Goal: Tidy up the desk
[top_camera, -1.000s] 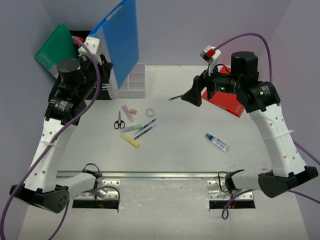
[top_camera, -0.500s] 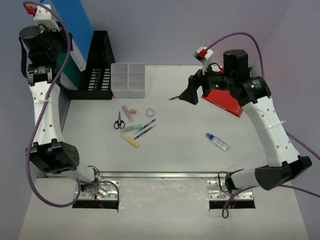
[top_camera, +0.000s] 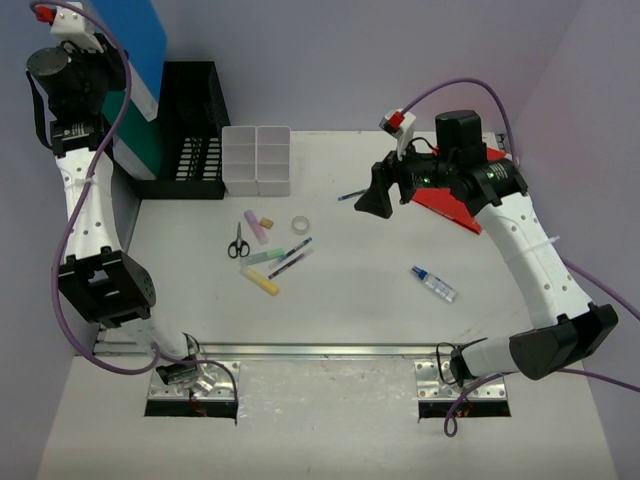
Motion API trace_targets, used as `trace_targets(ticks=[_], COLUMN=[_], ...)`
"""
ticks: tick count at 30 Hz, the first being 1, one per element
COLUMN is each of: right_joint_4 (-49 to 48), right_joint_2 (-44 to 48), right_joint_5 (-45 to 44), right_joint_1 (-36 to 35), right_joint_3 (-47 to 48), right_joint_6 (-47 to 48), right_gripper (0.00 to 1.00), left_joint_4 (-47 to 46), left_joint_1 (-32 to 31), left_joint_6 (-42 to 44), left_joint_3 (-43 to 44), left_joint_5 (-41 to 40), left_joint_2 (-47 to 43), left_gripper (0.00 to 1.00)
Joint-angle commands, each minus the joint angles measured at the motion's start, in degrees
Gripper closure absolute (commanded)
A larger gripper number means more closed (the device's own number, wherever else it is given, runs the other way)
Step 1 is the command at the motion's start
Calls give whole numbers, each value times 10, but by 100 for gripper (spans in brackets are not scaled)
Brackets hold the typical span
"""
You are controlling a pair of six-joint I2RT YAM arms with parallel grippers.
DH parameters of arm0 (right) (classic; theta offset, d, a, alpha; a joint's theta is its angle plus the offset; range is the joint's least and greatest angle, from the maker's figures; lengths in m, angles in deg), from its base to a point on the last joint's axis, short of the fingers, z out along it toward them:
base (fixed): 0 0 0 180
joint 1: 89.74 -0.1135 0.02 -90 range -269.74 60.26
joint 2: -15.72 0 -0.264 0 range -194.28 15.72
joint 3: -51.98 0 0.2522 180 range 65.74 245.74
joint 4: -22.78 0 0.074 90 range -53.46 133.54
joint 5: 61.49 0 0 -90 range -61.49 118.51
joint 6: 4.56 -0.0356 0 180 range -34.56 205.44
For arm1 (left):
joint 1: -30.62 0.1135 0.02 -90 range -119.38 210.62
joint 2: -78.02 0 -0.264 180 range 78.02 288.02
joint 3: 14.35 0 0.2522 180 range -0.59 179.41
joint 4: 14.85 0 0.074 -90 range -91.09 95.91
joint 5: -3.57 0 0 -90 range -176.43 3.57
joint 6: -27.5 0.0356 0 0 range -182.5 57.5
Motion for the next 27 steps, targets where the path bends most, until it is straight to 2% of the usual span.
trace_targets(ticks=[1, 6, 15, 27], right_joint_4=[-26, -28, -32, -32], right_joint_2=[17, 18, 12, 19], right_joint_5=[12, 11, 17, 14], right_joint_1=[-2, -2, -2, -2], right_joint_3=[-16, -26, -31, -47], right_joint_6=[10, 13, 11, 13], right_gripper=[1, 1, 1, 1], left_joint_4=[-105, -137, -182, -227], left_joint_1=[11, 14, 22, 25], left_joint_6=[-5, -5, 0, 0], left_joint_3=[-17, -75, -205, -257], left_joint_5=[23, 14, 21, 5], left_joint_2=[5, 13, -35, -33], left_gripper=[100, 100, 100, 100])
